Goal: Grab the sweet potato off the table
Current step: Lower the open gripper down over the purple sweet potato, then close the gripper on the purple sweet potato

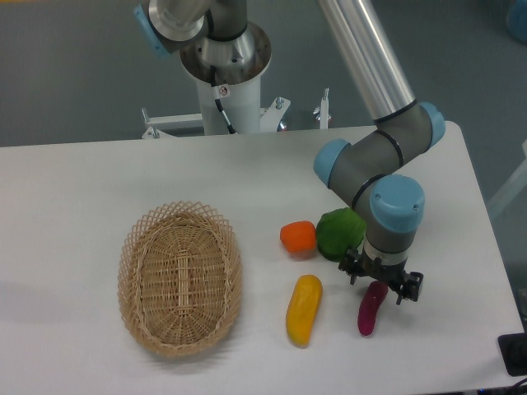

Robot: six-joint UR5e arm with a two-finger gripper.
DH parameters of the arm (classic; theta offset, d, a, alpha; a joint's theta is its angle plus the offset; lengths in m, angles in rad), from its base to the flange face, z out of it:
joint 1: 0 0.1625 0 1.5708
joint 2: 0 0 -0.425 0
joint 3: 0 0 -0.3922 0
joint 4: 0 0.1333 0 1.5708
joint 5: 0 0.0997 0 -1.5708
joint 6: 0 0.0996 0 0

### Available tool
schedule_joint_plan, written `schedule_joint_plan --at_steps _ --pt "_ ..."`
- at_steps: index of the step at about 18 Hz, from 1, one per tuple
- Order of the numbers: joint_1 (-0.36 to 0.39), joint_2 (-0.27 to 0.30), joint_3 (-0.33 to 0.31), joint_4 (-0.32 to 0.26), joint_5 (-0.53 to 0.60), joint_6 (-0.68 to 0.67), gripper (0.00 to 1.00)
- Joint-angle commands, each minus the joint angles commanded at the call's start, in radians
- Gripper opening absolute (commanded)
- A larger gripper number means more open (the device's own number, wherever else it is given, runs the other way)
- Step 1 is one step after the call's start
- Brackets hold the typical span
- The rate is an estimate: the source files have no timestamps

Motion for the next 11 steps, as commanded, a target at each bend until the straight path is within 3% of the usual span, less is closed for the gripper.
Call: schedule_joint_plan --at_steps 2,4,7,11 --pt "0.0 0.001 0.0 0.003 0.0 -0.003 0.65" --pt "0.0 0.001 0.0 0.003 0.0 0.0 0.49" --pt "0.0 0.003 0.0 0.005 0.002 0.006 0.35" --pt "0.0 0.017 0.0 0.003 0.002 0.012 0.3"
